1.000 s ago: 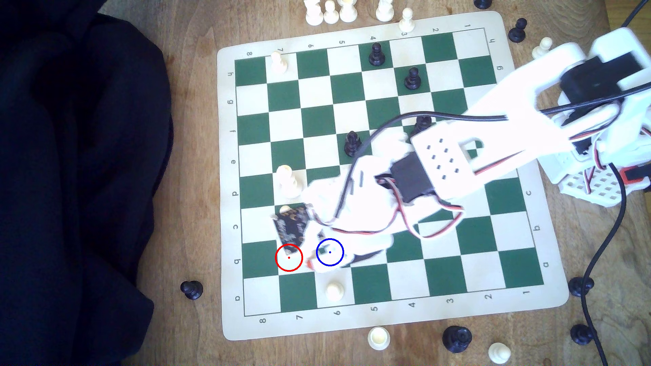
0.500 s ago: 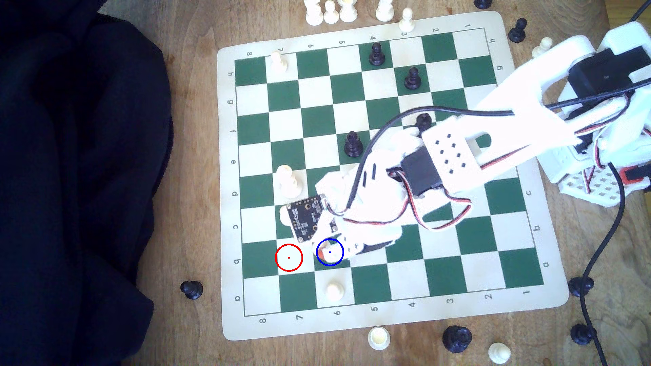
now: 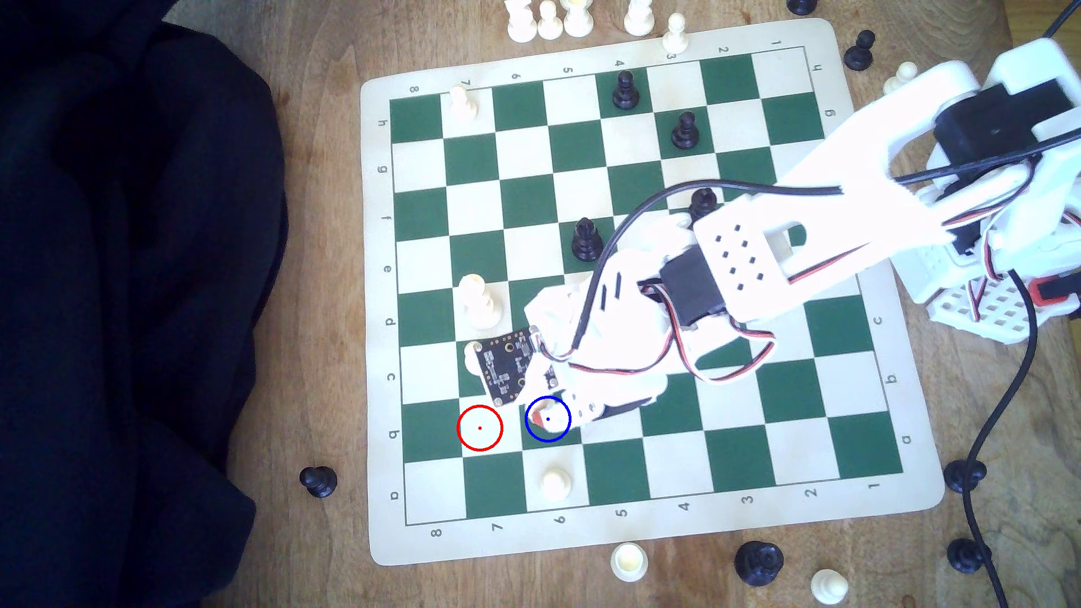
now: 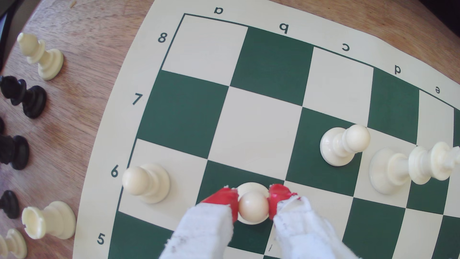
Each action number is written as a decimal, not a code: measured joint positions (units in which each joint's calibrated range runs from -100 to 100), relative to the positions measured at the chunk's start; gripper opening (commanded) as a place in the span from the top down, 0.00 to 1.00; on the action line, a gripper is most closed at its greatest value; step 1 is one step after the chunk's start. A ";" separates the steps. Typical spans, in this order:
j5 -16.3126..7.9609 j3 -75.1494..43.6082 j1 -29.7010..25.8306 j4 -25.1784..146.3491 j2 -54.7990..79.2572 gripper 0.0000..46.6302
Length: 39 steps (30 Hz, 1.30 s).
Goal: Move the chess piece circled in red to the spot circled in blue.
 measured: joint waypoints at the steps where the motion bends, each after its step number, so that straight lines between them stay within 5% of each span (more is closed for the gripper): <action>1: 0.00 0.00 0.00 0.48 0.08 0.99; 13: 0.00 -0.09 -1.11 1.27 0.92 0.99; 22: 0.24 -0.09 -1.11 1.27 0.92 0.78; 39: 0.44 -0.99 -0.52 11.63 -2.43 0.64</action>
